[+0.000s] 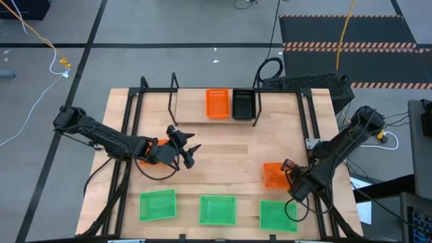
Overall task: Stack baskets on shelf by color
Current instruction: Stack the bottom orange bin on top of the orange bin on the shelf
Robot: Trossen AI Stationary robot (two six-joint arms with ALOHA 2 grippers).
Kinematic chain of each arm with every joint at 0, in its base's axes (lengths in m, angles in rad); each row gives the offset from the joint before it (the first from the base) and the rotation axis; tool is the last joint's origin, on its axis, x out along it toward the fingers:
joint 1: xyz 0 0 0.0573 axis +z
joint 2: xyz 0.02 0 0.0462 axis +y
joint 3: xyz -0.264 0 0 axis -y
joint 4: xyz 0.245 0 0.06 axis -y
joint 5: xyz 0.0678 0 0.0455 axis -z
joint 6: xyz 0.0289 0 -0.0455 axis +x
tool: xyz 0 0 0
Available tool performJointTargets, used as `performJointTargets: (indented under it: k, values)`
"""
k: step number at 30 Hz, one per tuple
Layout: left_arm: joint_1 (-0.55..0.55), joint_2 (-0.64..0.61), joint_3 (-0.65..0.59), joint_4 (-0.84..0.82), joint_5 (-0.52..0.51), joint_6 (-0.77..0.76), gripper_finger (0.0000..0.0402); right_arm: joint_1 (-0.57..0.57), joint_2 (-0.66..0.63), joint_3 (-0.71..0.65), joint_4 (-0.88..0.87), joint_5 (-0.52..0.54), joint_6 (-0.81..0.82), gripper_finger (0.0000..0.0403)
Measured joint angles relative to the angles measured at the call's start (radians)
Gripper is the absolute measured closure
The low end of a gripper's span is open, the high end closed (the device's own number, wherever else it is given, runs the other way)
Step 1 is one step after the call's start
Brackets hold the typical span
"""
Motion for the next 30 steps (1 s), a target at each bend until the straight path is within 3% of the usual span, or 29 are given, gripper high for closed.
performJointTargets:
  k: [3,8,12,20,25,30]
  values:
    - [0.0,0.0,0.0,0.0,-0.005,0.003,0.0147,-0.002,0.015,0.0,0.115,0.03,0.022,0.0325]
    - [0.0,0.0,0.0,0.0,-0.012,0.005,0.0147,-0.054,-0.017,0.0,0.257,0.173,-0.036,0.039]
    - [0.0,0.0,0.0,0.002,-0.012,0.001,0.0147,-0.171,-0.08,-0.001,0.416,0.258,-0.098,0.0394]
    - [0.006,-0.003,0.0,0.006,-0.064,0.009,0.0147,-0.449,-0.165,0.044,0.963,0.281,-0.27,0.0398]
    - [0.017,-0.003,0.0,0.006,-0.064,0.005,0.0147,-0.652,-0.049,0.274,0.939,0.28,-0.288,0.0398]
    - [0.023,-0.003,0.0,-0.002,-0.064,0.005,0.0147,-0.851,0.183,0.638,0.654,0.204,-0.206,0.0399]
